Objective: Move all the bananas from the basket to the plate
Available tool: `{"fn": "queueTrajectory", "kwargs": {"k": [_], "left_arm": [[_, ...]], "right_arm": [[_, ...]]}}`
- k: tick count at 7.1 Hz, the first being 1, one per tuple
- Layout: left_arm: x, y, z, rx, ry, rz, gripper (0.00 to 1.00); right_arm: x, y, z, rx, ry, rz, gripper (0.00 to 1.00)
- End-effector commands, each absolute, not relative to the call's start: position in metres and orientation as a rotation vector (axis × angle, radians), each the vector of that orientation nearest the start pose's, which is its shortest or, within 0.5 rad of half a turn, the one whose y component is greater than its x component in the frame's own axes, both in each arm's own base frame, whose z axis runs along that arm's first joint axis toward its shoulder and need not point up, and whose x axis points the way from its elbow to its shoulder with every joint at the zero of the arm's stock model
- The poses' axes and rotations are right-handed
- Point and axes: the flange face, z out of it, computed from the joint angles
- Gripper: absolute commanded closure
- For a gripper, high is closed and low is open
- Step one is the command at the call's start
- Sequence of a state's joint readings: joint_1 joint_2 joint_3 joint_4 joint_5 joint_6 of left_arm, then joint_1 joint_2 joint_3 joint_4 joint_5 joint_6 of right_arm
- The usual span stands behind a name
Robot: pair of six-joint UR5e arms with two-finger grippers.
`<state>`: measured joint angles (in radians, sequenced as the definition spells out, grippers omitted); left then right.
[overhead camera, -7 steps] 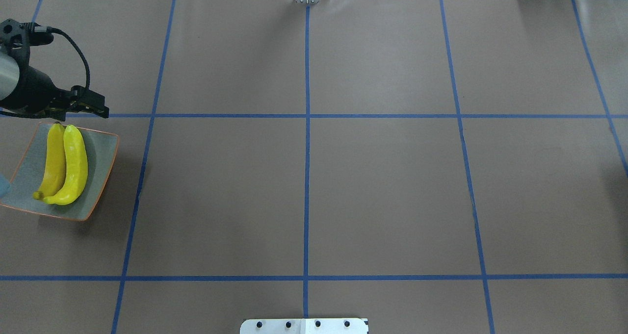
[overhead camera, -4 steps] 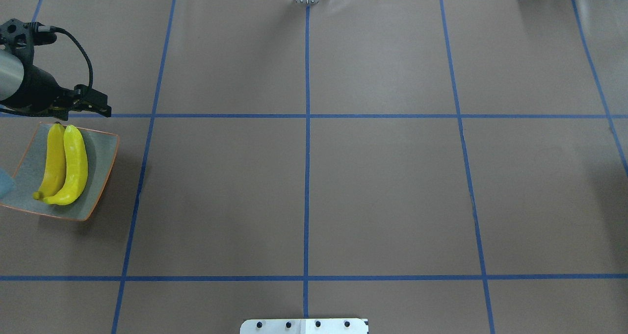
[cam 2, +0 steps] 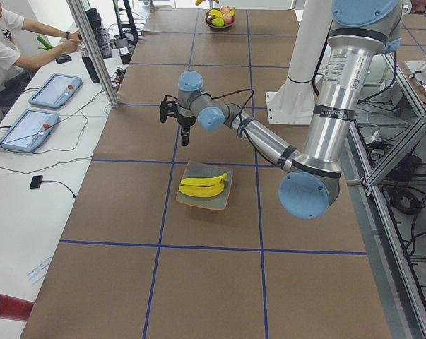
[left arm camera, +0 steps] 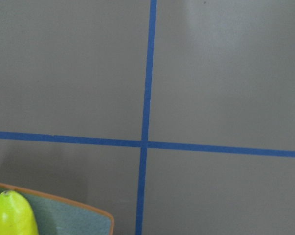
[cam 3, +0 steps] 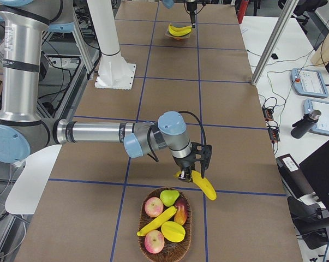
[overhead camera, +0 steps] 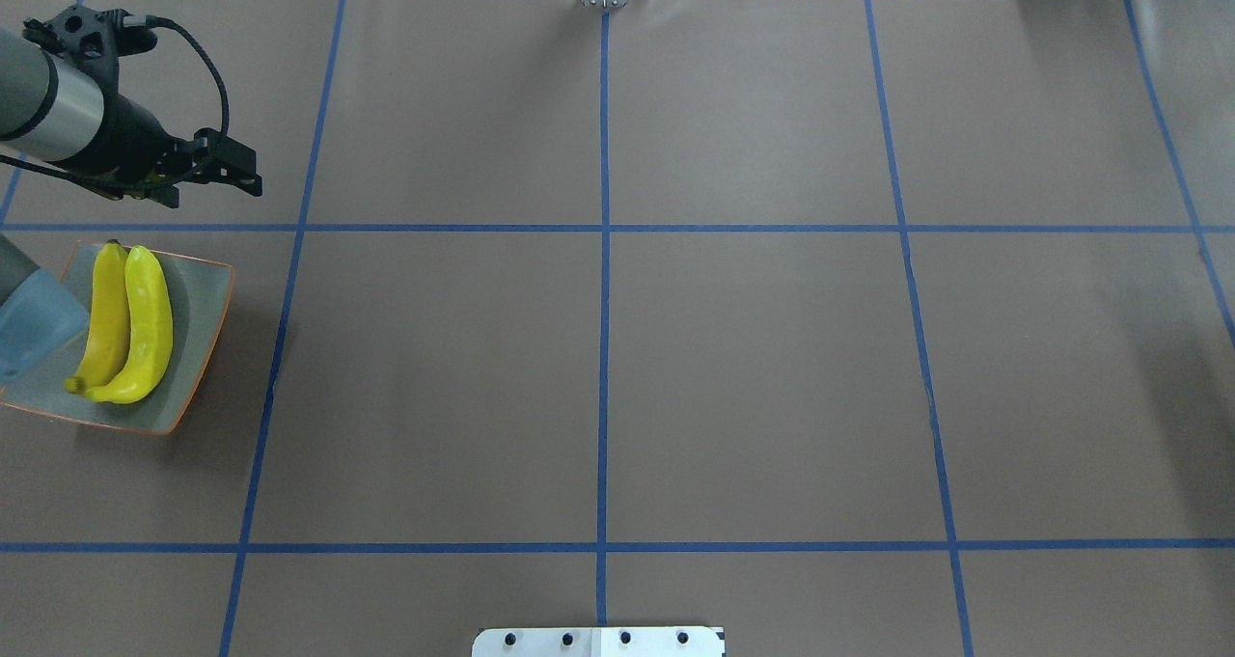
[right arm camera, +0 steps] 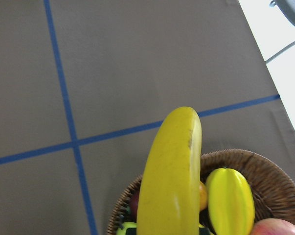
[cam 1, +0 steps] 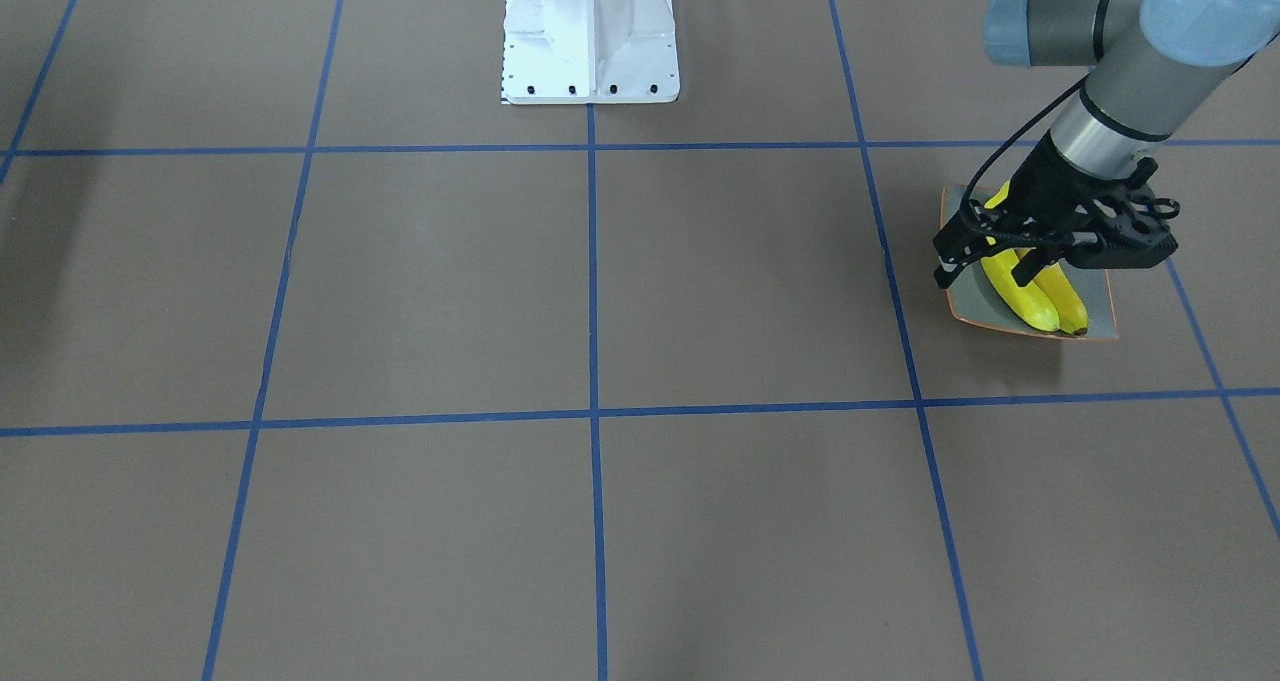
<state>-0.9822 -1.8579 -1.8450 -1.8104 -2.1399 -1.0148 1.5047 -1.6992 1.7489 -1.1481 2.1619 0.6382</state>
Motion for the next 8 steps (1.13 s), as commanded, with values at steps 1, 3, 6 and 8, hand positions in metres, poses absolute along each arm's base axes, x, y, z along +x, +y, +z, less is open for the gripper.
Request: {"fn": "queueTrajectory", "kwargs": {"k": [1, 3, 6, 8], "left_arm": [[0.282, -0.563, 0.307, 0.144, 0.973, -0.234, 0.0], [0.309, -0.588, 0.279, 0.145, 1.053, -0.291, 0.0], [0.35, -0.597, 0.252, 0.106, 1.177, -0.37, 0.0], [0.378, -0.582, 0.211, 0.048, 1.272, -0.415, 0.0]], "right_arm": [[-0.033, -0.504, 0.529, 0.267, -0.877, 0.463, 1.0], [-0.106, -0.52, 0.472, 0.259, -1.032, 0.495, 1.0], [-0.244, -0.538, 0.338, 0.141, -1.247, 0.636, 1.0], [-0.299, -0.518, 0.284, 0.146, -1.357, 0.697, 1.0]]}}
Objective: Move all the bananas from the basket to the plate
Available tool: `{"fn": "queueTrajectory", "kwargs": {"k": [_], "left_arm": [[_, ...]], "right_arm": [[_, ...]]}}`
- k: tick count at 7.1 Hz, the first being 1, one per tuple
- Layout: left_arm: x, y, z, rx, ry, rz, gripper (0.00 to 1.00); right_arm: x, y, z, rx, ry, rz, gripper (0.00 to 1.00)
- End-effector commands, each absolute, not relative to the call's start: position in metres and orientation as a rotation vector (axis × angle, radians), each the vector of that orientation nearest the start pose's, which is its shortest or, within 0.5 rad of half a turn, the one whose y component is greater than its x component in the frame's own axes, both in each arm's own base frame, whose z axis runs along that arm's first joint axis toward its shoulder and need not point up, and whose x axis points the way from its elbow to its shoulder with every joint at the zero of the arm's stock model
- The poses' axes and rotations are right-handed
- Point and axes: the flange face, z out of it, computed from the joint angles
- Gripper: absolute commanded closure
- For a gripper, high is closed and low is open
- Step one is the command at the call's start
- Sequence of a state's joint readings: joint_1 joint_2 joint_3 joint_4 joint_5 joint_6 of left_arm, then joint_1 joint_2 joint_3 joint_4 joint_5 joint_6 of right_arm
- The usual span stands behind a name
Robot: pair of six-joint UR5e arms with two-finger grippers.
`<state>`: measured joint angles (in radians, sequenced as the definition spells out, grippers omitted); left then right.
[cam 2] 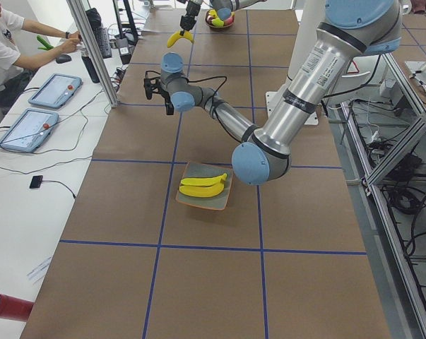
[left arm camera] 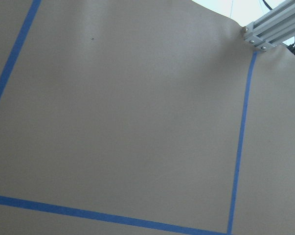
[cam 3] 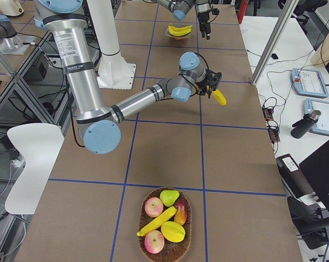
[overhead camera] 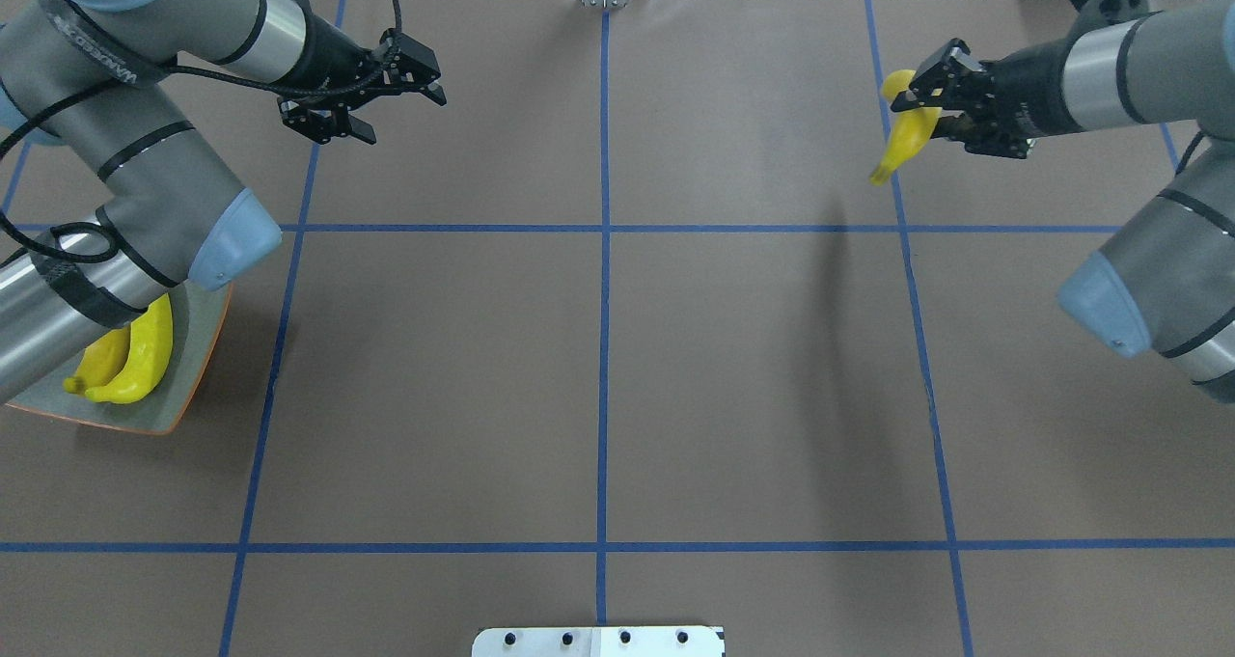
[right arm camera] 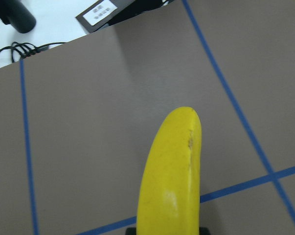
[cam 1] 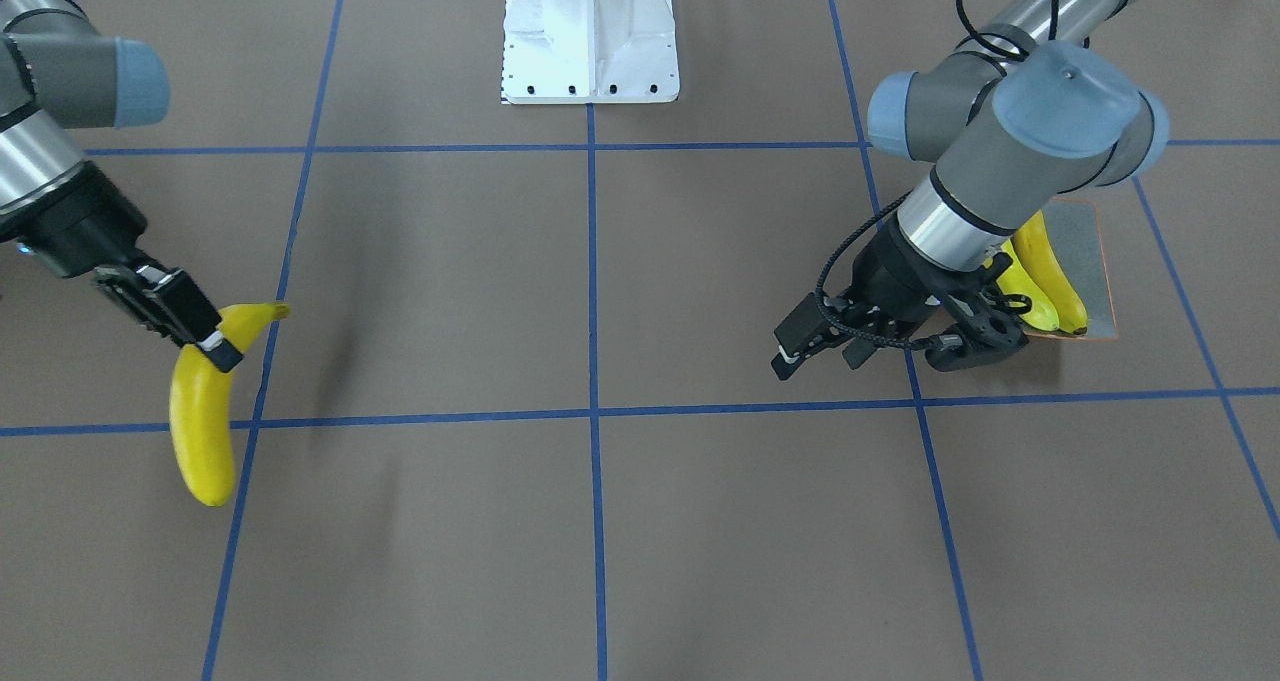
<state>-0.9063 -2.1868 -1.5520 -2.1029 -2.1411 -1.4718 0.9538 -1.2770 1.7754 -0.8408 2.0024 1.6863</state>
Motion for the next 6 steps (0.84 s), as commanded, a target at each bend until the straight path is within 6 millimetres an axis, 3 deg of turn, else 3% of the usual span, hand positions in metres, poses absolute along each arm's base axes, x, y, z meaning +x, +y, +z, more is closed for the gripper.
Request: {"fn": "queueTrajectory", "kwargs": {"k": [1, 2, 4, 5, 6], "left_arm": [[0.389, -0.57, 0.202, 0.023, 1.336, -0.429, 0.0], [0.394, -0.563, 0.19, -0.002, 1.376, -0.444, 0.0], [0.414, -0.549, 0.17, -0.057, 1.404, -0.453, 0.0], [0.424, -0.542, 0.153, -0.102, 1.423, -0.477, 0.0], [0.433, -0.534, 0.136, -0.133, 1.443, -0.486, 0.0]], "right_arm": [[-0.32, -0.503, 0.277, 0.147, -1.451, 0.716, 1.0], [-0.343, -0.485, 0.269, 0.178, -1.512, 0.724, 1.0], [-0.372, -0.459, 0.249, 0.257, -1.608, 0.635, 1.0], [-0.378, -0.45, 0.247, 0.305, -1.621, 0.584, 1.0], [-0.395, -0.44, 0.231, 0.325, -1.642, 0.547, 1.0]]}}
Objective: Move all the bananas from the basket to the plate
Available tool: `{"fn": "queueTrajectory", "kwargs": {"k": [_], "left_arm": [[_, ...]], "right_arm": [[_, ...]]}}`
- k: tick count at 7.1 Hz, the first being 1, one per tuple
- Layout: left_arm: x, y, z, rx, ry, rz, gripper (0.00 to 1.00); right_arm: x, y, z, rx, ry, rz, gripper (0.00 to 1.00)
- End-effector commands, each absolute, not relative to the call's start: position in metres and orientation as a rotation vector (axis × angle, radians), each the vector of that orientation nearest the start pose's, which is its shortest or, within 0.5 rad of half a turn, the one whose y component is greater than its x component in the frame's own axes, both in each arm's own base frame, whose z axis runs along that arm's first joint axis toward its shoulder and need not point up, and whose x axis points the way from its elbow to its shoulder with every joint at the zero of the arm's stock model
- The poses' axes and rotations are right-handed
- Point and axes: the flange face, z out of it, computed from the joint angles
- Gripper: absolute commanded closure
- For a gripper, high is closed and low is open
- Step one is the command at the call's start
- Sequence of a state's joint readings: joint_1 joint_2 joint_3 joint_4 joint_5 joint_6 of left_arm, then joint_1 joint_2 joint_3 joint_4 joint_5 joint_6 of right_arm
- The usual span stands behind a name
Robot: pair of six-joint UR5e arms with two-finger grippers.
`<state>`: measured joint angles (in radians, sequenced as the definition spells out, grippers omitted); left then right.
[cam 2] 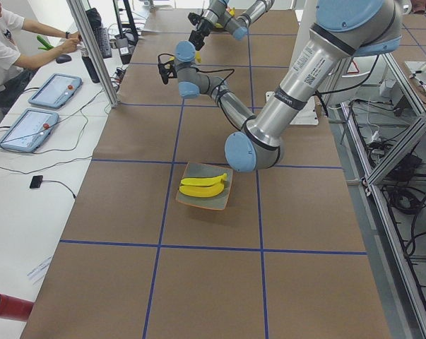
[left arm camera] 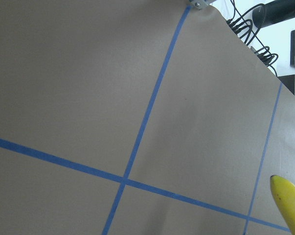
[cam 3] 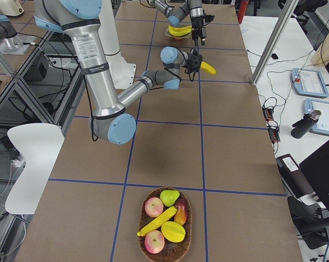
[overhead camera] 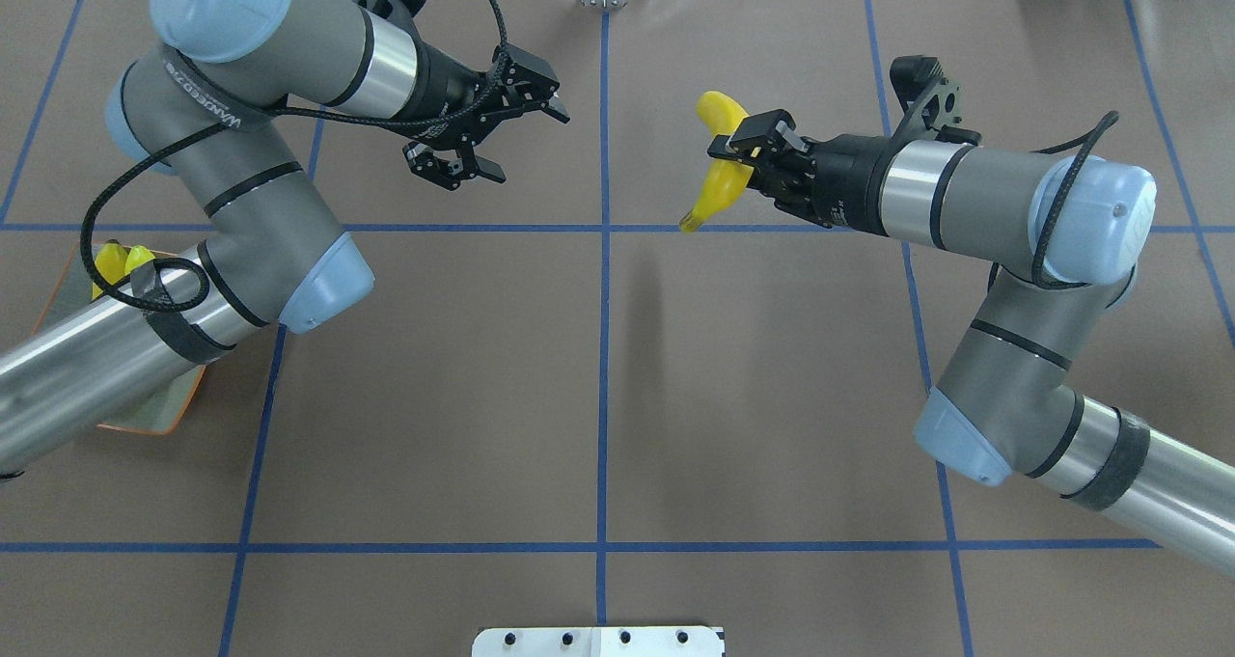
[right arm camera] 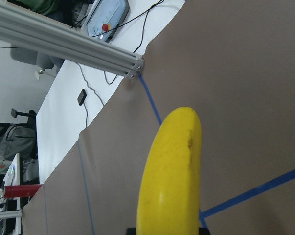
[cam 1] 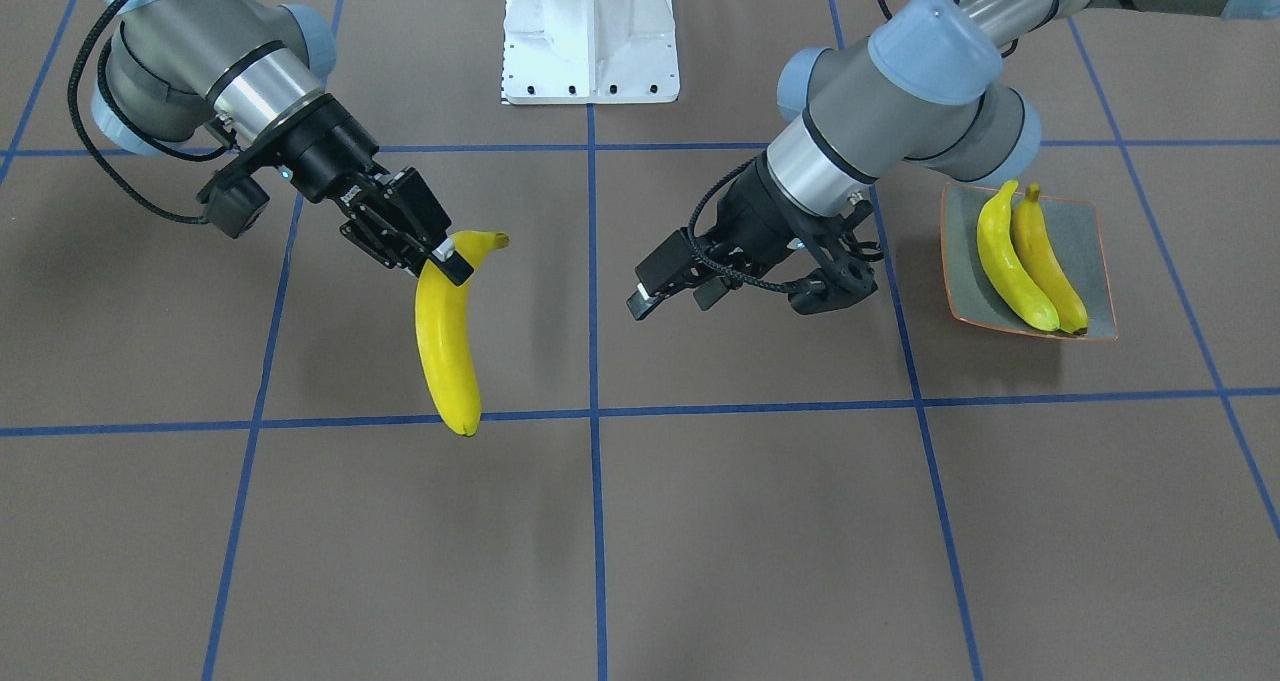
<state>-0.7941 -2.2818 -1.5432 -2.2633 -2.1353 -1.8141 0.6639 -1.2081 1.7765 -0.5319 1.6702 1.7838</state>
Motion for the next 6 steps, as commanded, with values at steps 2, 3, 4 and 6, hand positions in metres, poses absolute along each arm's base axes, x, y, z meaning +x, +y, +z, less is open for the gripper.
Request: {"fn": "queueTrajectory", "kwargs": {"k": [2, 3, 4, 6], "left_arm": [[0.438, -0.524, 0.124, -0.174, 1.491, -0.498, 0.0], [0.441, -0.522, 0.124, -0.182, 1.495, -0.499, 0.0], [0.446, -0.52, 0.124, -0.194, 1.494, -0.499, 0.0], [0.448, -0.518, 0.124, -0.205, 1.524, -0.499, 0.0]], "right_arm": [[-0.421, -0.419, 0.226, 0.443, -1.614, 0.436, 1.0], [-0.425, -0.414, 0.223, 0.47, -1.609, 0.392, 1.0], [-0.429, -0.411, 0.22, 0.484, -1.606, 0.367, 1.0], [-0.434, -0.406, 0.211, 0.506, -1.614, 0.332, 1.0]]}}
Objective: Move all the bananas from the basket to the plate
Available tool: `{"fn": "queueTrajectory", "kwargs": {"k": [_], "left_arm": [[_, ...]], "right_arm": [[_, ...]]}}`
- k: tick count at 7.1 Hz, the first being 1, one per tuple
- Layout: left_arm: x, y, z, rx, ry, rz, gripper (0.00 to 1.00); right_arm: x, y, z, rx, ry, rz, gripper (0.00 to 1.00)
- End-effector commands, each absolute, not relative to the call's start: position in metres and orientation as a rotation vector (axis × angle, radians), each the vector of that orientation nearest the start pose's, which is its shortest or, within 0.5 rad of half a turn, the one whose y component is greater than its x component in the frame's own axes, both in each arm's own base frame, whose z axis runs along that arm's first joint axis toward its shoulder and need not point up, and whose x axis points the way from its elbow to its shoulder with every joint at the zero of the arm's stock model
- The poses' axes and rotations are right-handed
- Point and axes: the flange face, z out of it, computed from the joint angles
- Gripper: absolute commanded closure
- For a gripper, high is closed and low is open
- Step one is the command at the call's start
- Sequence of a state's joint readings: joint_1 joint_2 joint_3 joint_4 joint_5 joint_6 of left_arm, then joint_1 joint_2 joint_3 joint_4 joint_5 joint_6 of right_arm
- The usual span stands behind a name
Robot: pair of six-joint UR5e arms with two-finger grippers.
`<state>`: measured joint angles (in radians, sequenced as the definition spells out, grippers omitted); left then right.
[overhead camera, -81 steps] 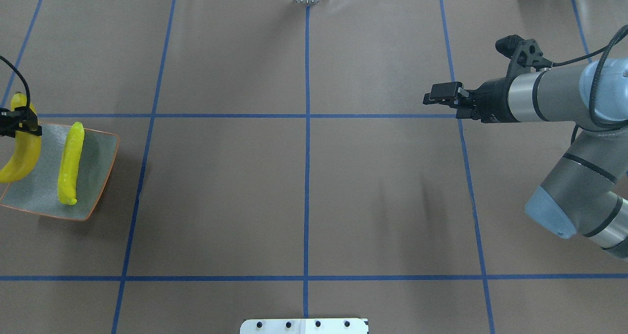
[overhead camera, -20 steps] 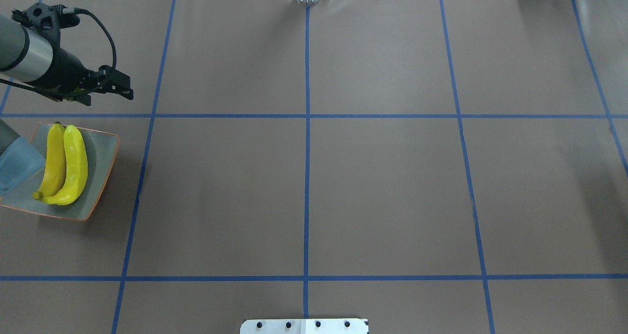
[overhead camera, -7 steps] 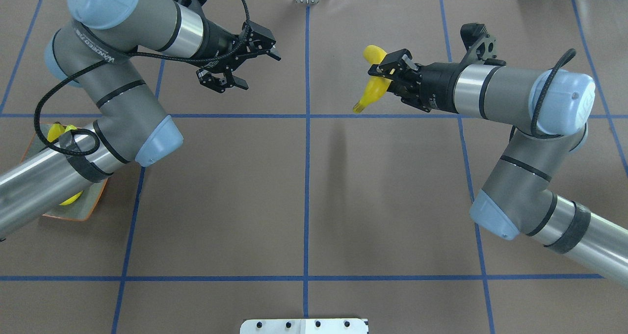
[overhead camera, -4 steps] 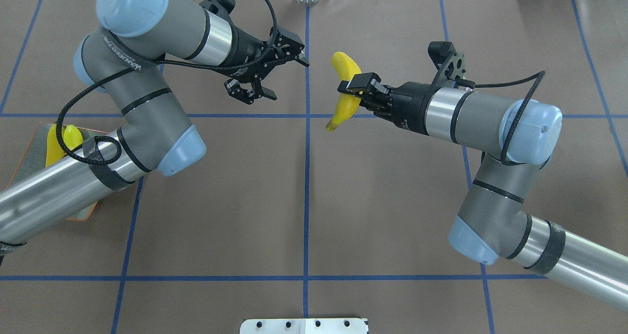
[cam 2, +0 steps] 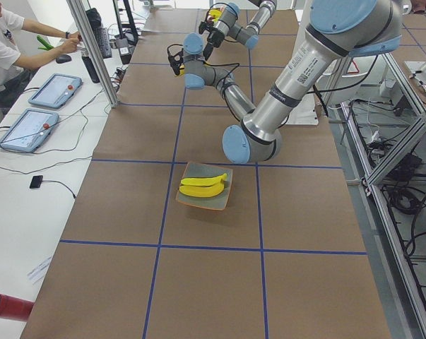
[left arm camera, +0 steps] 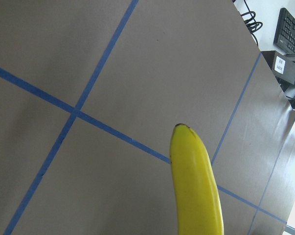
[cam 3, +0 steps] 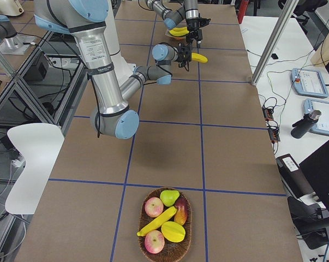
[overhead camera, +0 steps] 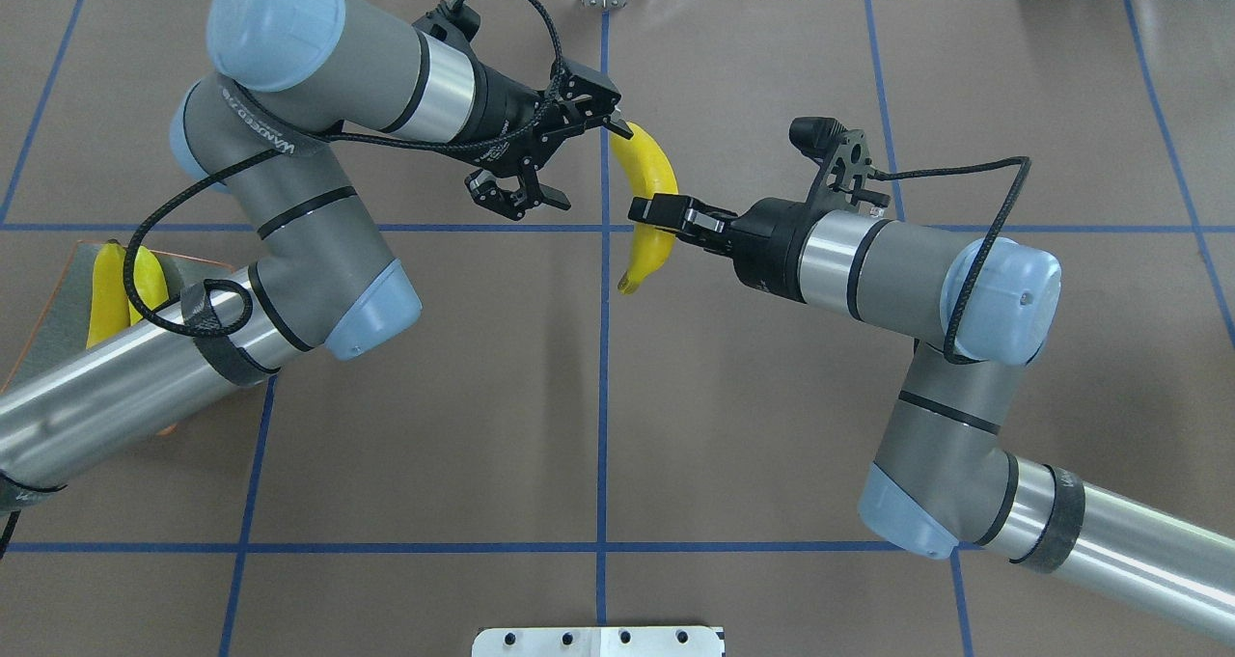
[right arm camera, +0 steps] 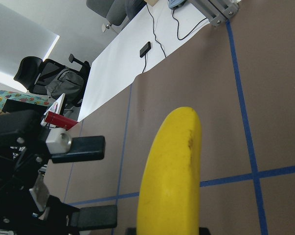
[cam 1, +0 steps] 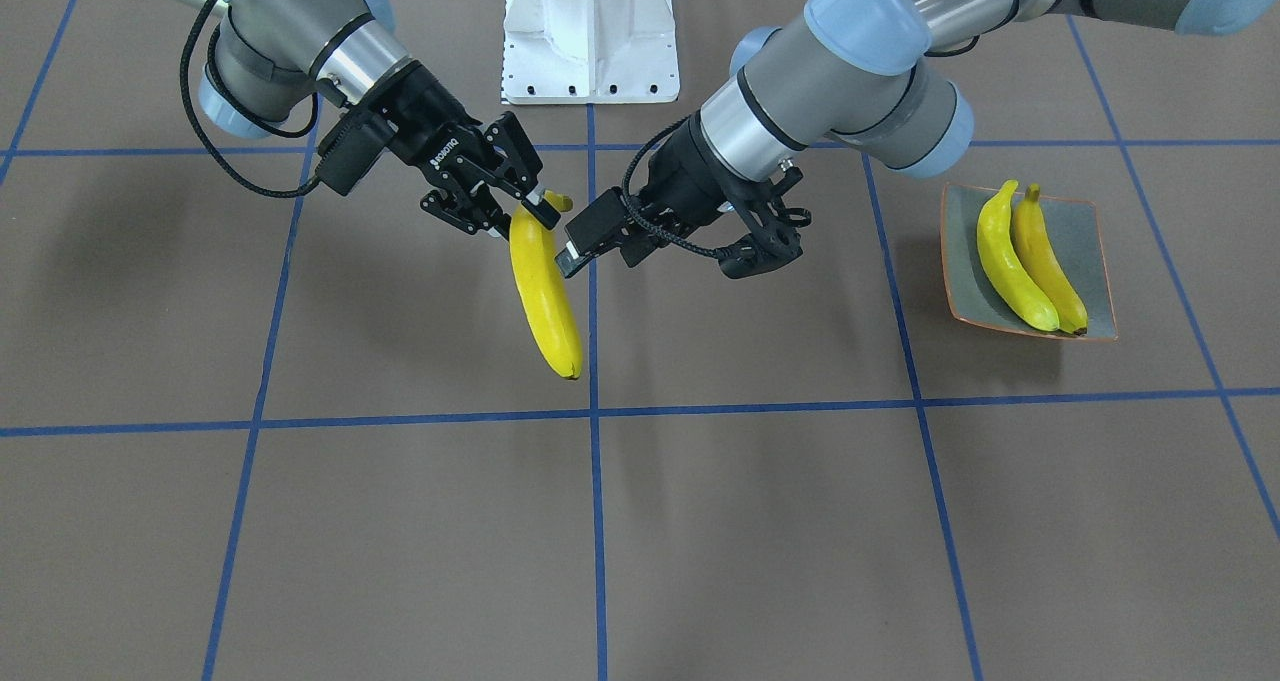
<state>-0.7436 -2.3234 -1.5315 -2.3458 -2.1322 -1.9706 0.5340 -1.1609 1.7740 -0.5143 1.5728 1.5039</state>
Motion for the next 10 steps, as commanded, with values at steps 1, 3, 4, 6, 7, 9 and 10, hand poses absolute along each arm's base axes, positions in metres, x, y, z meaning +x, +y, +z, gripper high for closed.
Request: {"fn": "queueTrajectory", "kwargs": {"k": [1, 3, 4, 6, 7, 9, 10], "left_arm": [[0.45, -0.518, 0.127, -0.206, 1.529, -0.493, 0.0], [0.454, -0.514, 0.121, -0.206, 1.545, -0.477, 0.0], [0.456, -0.512, 0.12, -0.208, 1.55, -0.47, 0.0], [0.458, -0.512, 0.119, -0.206, 1.558, -0.464, 0.01], [0.459, -0.511, 0.119, -0.207, 1.557, -0.463, 0.06], [0.459, -0.509, 0.118, -0.225, 1.57, -0.471, 0.49], [0.46, -0.508, 0.117, -0.227, 1.573, -0.469, 0.99]], "right_arm": [[-0.435, -0.404, 0.208, 0.508, -1.62, 0.324, 1.0], [-0.442, -0.396, 0.202, 0.519, -1.637, 0.292, 1.0], [-0.443, -0.394, 0.202, 0.517, -1.645, 0.287, 1.0], [-0.443, -0.389, 0.2, 0.522, -1.676, 0.28, 1.0], [-0.443, -0.389, 0.2, 0.523, -1.679, 0.28, 1.0], [-0.443, -0.389, 0.199, 0.524, -1.682, 0.28, 1.0], [-0.442, -0.389, 0.198, 0.525, -1.683, 0.279, 1.0]]}}
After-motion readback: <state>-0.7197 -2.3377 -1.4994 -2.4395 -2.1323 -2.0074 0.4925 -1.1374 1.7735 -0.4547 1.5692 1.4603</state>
